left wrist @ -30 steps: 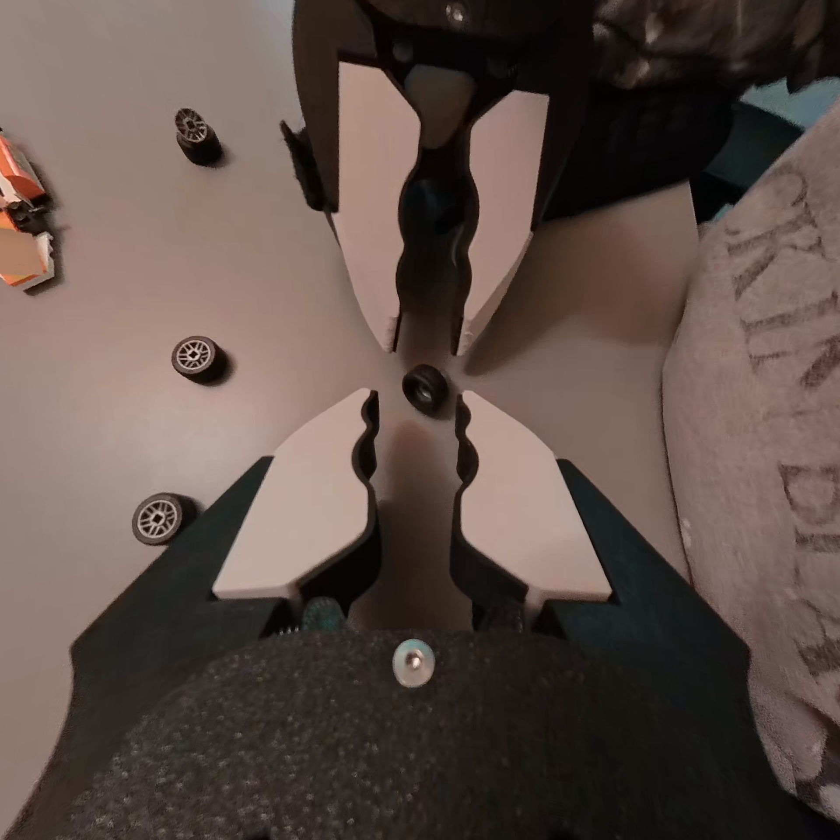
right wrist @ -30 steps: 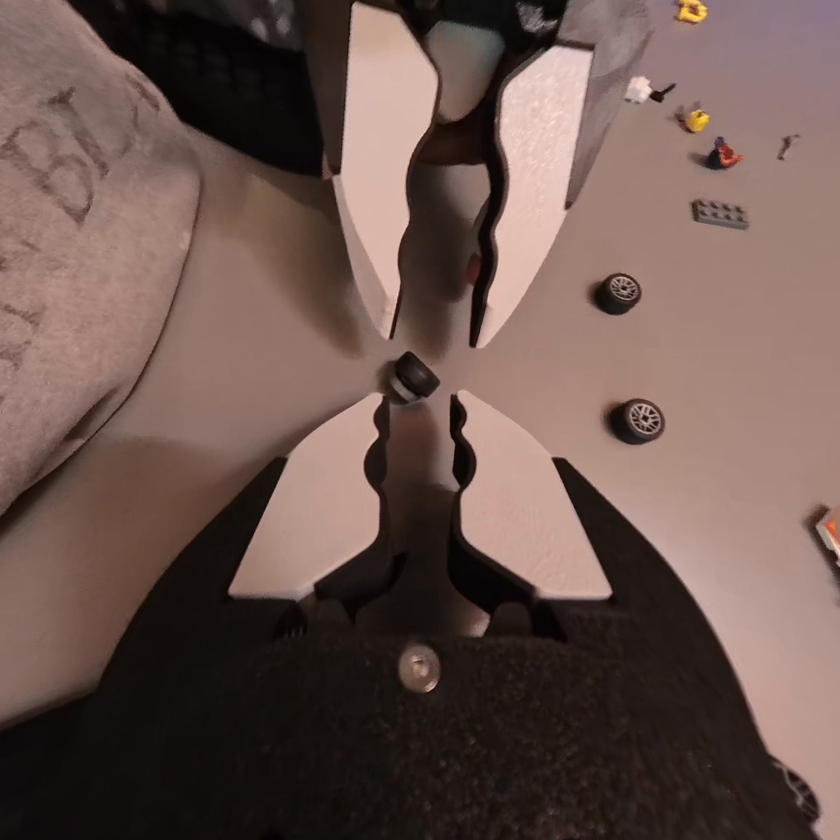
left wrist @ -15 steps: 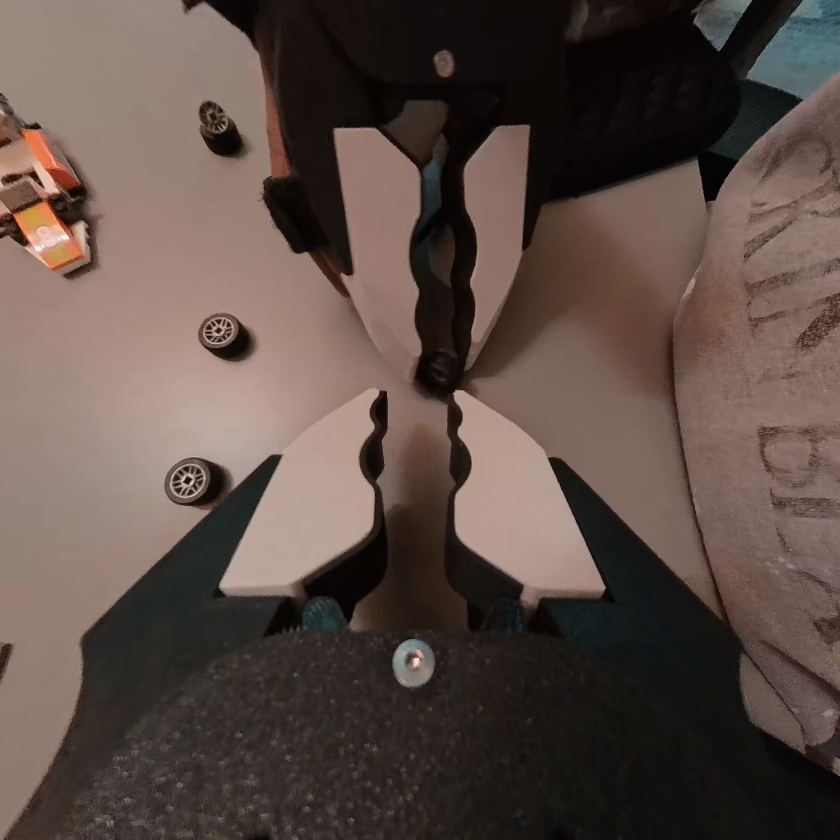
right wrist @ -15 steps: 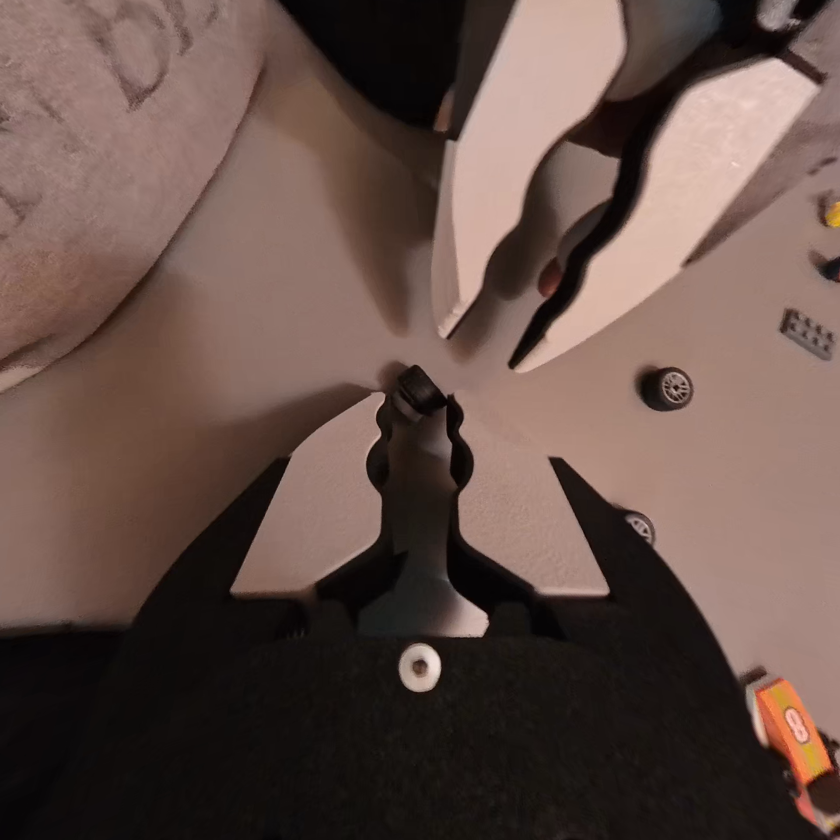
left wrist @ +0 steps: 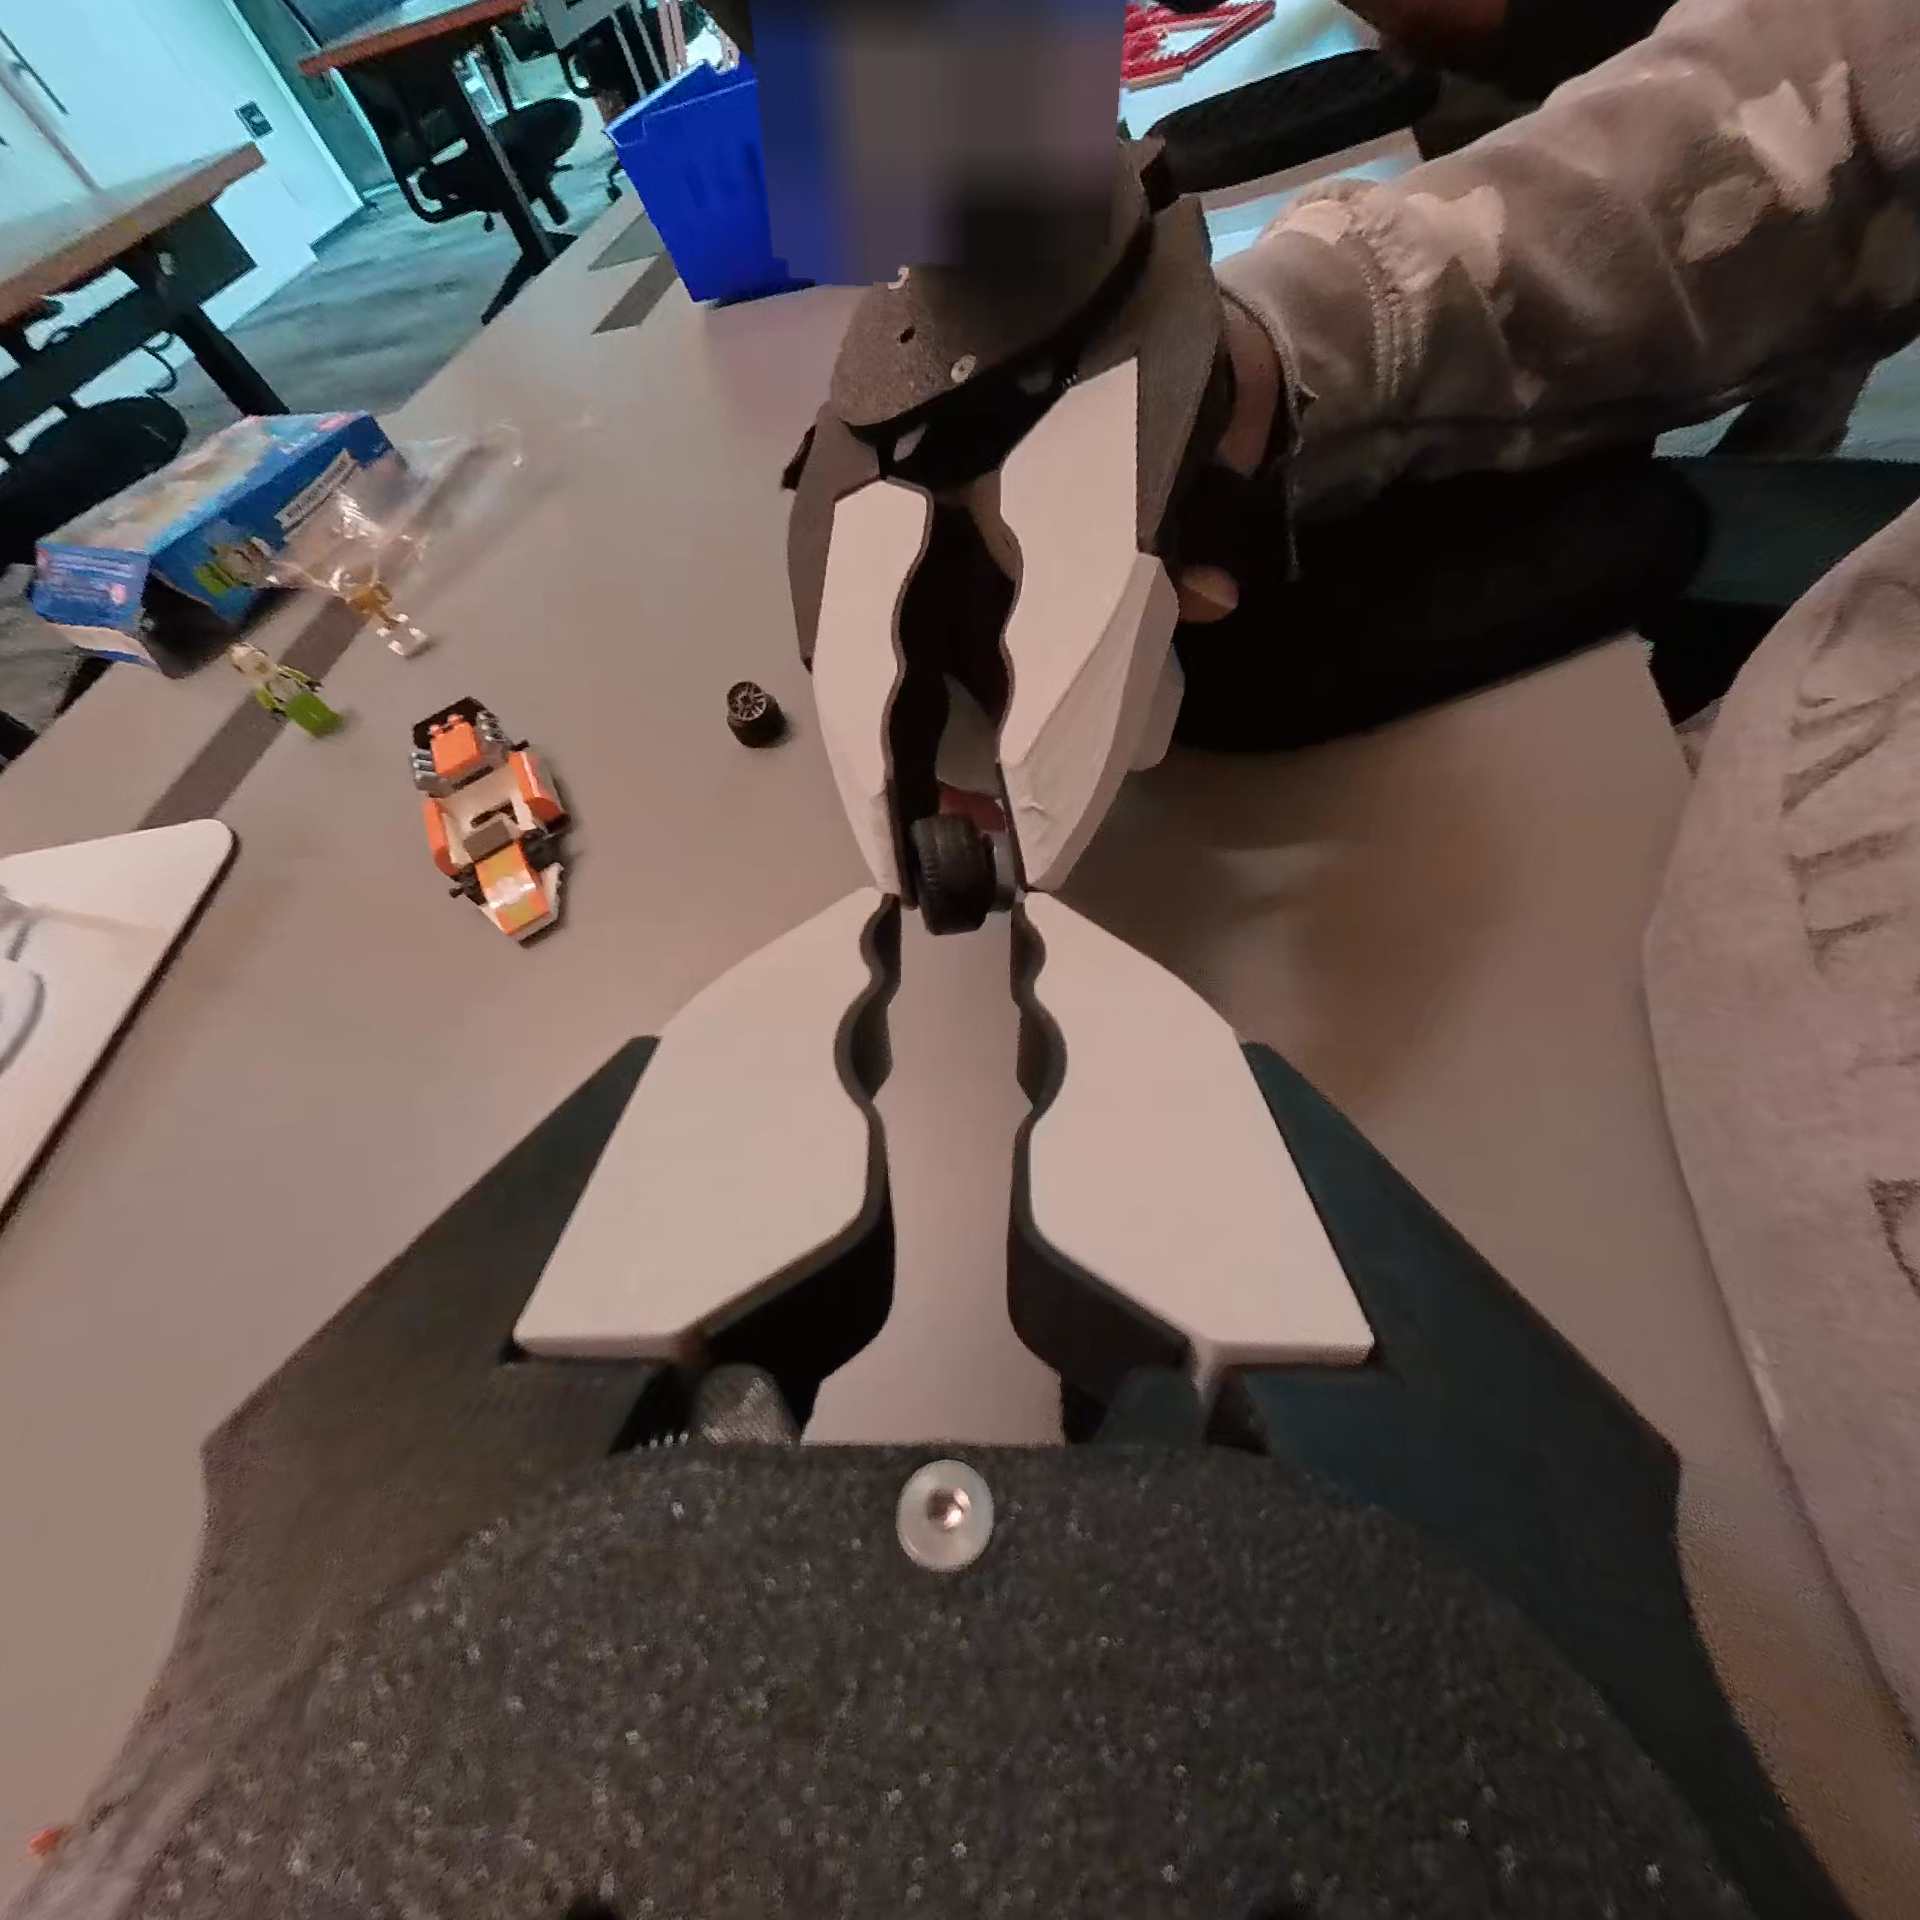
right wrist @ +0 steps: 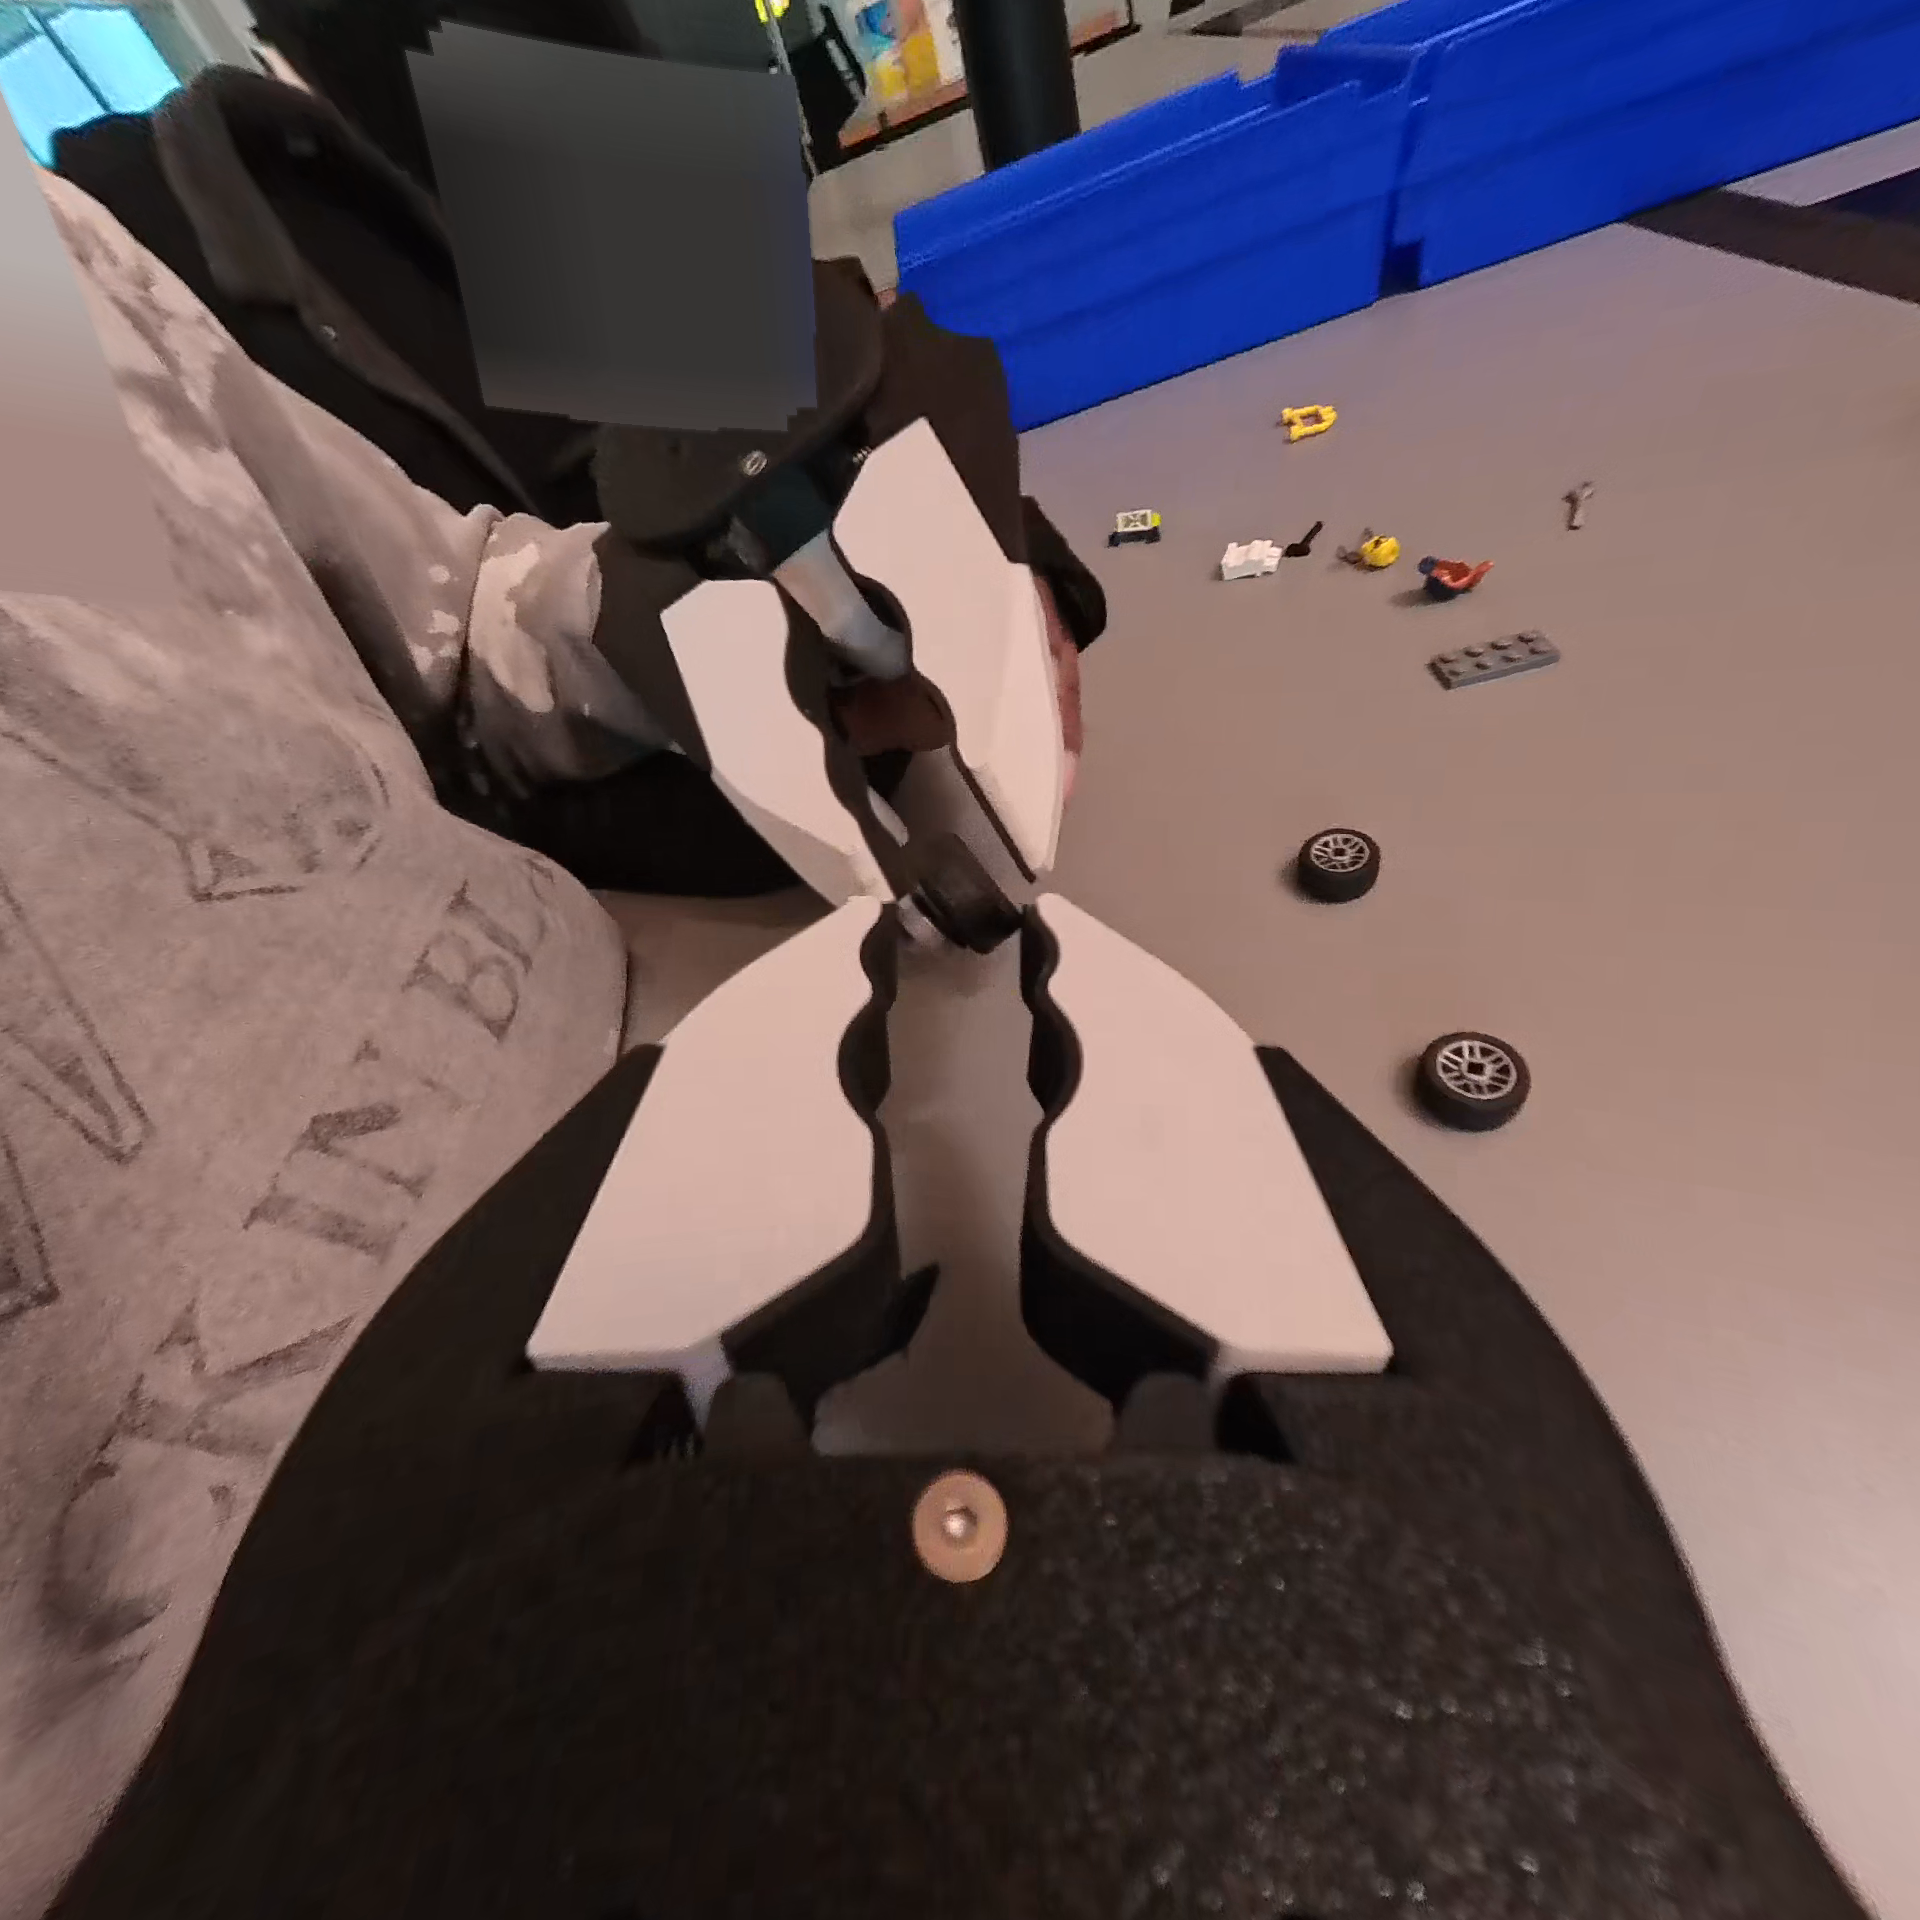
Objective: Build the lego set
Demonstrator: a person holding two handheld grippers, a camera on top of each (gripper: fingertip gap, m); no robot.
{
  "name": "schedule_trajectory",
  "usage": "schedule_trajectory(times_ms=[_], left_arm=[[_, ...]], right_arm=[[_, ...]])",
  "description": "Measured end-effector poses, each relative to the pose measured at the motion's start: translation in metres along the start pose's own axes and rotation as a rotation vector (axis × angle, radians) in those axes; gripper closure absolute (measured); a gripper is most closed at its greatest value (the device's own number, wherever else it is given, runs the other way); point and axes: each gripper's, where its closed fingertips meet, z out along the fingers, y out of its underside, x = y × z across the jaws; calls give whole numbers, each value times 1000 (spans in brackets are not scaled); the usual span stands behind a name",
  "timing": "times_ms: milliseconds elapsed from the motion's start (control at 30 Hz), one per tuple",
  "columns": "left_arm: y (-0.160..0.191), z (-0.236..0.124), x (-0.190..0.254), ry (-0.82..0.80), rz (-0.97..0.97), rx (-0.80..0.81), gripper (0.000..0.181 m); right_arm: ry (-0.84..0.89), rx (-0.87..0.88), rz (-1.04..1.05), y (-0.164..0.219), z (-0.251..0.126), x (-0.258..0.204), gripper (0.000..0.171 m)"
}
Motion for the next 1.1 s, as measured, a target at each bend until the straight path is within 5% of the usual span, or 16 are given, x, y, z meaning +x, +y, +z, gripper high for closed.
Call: schedule_trajectory(times_ms=[400, 633, 867, 1100], left_arm=[[-11, 0, -11, -100, 6, 76, 159], [-15, -2, -9, -96, 9, 108, 166], [-12, -1, 3, 38, -55, 121, 166], [-3, 0, 14, 147, -84, 71, 167]], right_arm=[[-14, 163, 284, -13, -3, 9, 149], [-62, 180, 254, -17, -6, 2, 149], [41, 59, -213, -5, -7, -3, 140], [89, -25, -421, 9, -1, -7, 150]])
